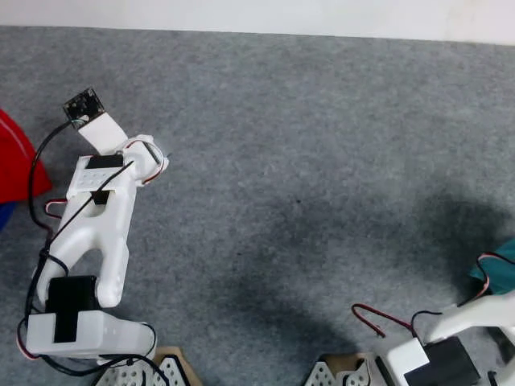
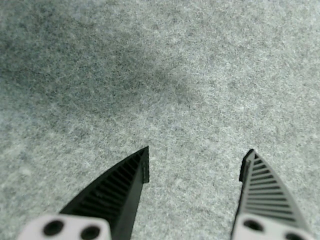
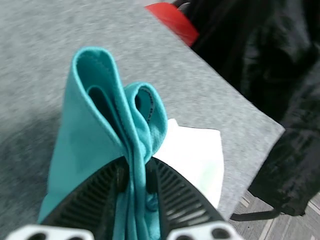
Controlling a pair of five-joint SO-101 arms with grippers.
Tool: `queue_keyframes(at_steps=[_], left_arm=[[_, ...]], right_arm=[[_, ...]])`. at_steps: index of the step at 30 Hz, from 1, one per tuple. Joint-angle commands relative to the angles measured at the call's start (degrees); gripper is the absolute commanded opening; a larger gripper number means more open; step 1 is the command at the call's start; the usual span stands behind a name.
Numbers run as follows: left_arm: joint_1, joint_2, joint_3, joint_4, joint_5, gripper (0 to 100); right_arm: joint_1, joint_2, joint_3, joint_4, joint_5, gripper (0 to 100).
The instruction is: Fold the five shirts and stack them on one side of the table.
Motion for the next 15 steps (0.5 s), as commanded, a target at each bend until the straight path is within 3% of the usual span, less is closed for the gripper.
queue_keyframes(at_steps=[1,15], left_arm=[[0.04,-0.31,-0.13,-0.88,0.09,30],[0.66,-0.31,-0.04,-0.79,0.09,30]], right_arm=[[5.41,-2.59,-2.59,-4.88,0.79,0.7],[18.24,6.81,12.70,-22.46,9.05,0.7]])
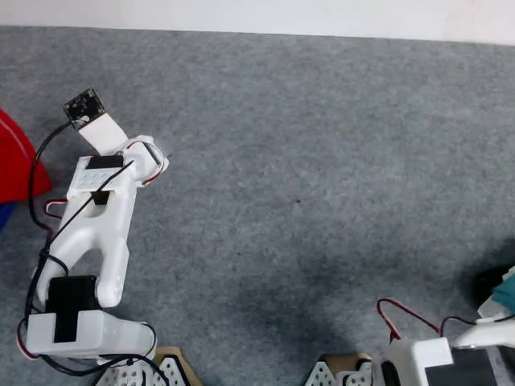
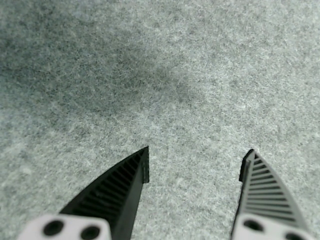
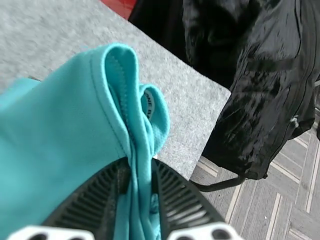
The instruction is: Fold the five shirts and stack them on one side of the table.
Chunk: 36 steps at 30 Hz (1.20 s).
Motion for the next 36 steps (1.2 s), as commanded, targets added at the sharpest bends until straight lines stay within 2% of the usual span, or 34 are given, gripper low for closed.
queue_keyframes(at_steps=[1,10,15,18,23,31,34,36], left_arm=[[0.66,-0.31,-0.04,-0.79,0.09,30],[0.66,-0.31,0.75,-0.79,0.09,30],[0.75,-0.31,0.75,-0.79,0.26,30],[0.75,-0.31,0.75,-0.79,0.35,30],[0.75,-0.31,0.75,-0.79,0.18,30],[0.40,-0.92,0.57,-0.44,0.18,30],[-1.71,-3.30,-2.07,4.66,0.18,30],[-5.05,-7.08,-5.76,11.69,0.35,30]], right_arm=[[2.77,1.36,1.36,-6.46,1.14,0.7],[3.91,9.71,5.23,-11.38,5.45,3.7],[2.07,9.98,4.00,-11.21,-2.73,21.3],[-1.10,8.40,0.75,-8.84,-8.44,23.8],[-7.78,6.37,-9.36,4.00,-18.20,23.8],[-25.27,6.02,-22.29,32.48,-23.91,23.8],[-32.48,5.93,-27.21,41.54,-29.36,23.8],[-36.44,4.62,-29.58,41.98,-32.26,23.8]])
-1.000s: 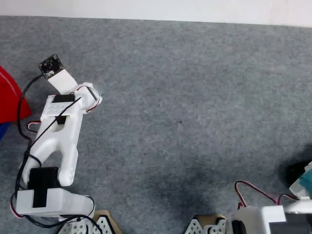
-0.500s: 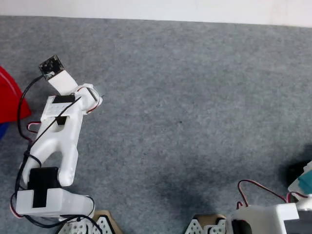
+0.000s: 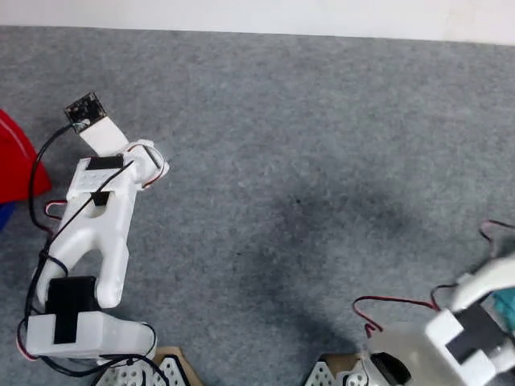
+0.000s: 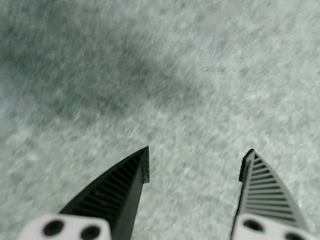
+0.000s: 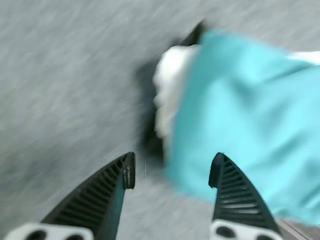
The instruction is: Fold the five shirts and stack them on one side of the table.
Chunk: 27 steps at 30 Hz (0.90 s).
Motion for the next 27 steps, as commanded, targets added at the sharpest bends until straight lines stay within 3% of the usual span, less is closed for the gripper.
queue_keyframes(at_steps=[1,7,15,20,27], left_arm=[[-6.29,-8.75,-8.22,12.57,0.35,30],[-16.57,-19.82,-12.00,23.30,-0.09,30],[-34.86,-22.64,-12.35,25.05,-12.92,30],[-44.35,-15.60,-17.89,23.91,-16.88,30],[-52.18,3.03,-34.95,26.11,-17.23,30]], right_arm=[[-7.34,-6.11,-5.58,3.30,-5.10,23.8],[-21.76,-23.16,3.21,3.38,-6.15,23.8],[-43.74,-53.67,28.09,3.38,-6.42,23.8],[-50.51,-54.99,37.85,1.10,-4.75,23.8],[-53.32,-46.11,39.16,0.92,-2.02,23.8]])
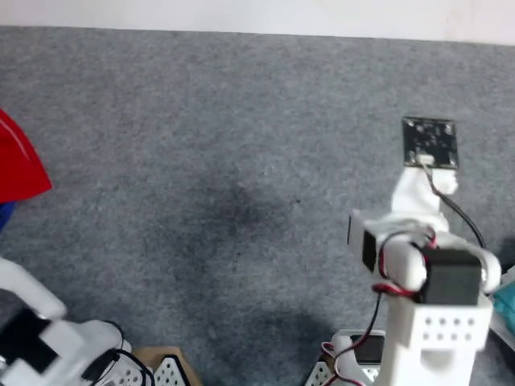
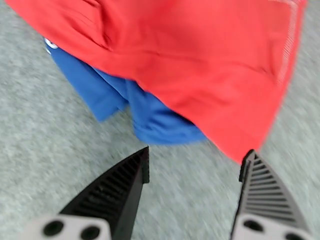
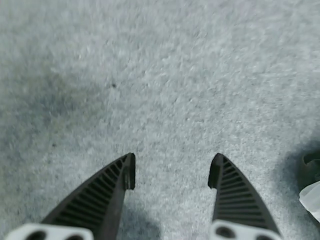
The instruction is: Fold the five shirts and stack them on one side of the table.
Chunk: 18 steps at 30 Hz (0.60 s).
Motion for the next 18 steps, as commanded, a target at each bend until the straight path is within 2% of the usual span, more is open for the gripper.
queue_keyframes(at_steps=[1,7,18], left_arm=[[-5.41,10.86,-13.58,2.11,-0.44,30],[-10.42,26.15,-28.62,2.55,-0.44,30],[-14.29,45.93,-49.45,2.55,-0.18,30]], right_arm=[[-0.66,3.82,-0.04,-1.01,0.88,23.8],[-1.01,5.23,0.31,-2.59,0.88,23.8],[-1.01,5.85,0.48,-3.47,0.88,23.8]])
